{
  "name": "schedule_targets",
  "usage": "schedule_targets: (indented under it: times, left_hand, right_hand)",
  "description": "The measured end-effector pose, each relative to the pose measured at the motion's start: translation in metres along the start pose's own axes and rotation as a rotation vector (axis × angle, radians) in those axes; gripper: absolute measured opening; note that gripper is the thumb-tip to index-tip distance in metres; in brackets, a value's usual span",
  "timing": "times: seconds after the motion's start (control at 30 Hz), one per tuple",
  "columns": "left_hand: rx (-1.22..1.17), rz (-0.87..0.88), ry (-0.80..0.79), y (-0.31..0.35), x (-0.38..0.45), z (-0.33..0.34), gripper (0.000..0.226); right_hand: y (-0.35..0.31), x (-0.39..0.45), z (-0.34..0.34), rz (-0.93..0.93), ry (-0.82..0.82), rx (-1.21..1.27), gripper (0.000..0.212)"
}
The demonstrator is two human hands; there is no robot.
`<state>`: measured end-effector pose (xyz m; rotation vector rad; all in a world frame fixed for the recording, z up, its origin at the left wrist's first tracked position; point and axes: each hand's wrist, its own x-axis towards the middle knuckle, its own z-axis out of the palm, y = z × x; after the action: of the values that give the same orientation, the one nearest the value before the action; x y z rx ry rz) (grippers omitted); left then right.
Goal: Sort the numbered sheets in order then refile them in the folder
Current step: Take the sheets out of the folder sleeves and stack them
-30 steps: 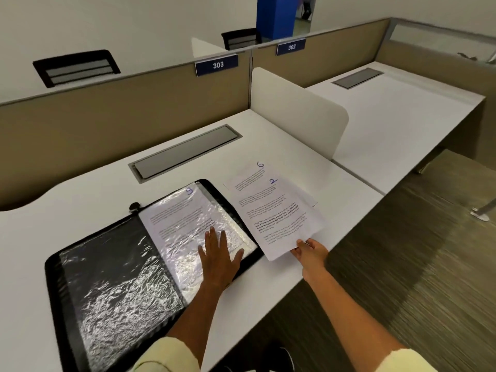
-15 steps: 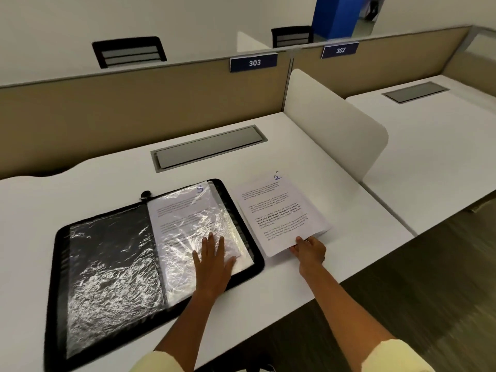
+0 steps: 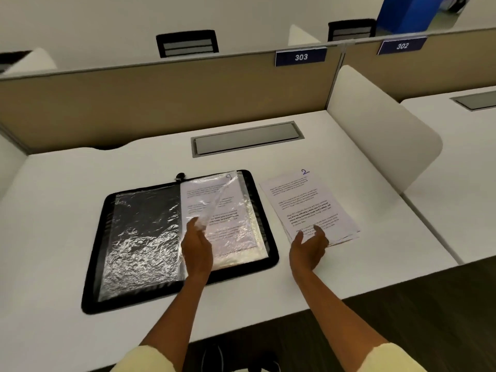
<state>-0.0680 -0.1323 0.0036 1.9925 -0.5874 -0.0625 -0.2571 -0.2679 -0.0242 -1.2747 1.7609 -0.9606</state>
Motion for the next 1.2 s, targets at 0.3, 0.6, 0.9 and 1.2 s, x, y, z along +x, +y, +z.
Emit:
schedule_targets:
  times: [0.3,0.6,0.9,1.2]
  left_hand:
    - [-0.124,-0.247,0.33,-0.015,0.02,-0.083,0.061]
    - [-0.225,-0.516,0.331,-0.054,0.04,-0.152,0.061]
    - [0.045,-0.672,0.202,-0.103,0.057,-0.197,0.071]
    - [0.422,-0.135,0.007,-0.122,0.061,-0.179,0.063]
  right_hand:
    - [0.005,-0.064,0.042,-0.308,-0.411,-0.109,0.025]
    - [0.003,-0.071,0.052,-0.287,-0.411,-0.232,0.042]
    - [-0.006,-0.084,0.053,-0.131,-0.337,-0.231,0.054]
    - [-0.023,-0.111,0.056,-0.025,-0.224,-0.164,0.004]
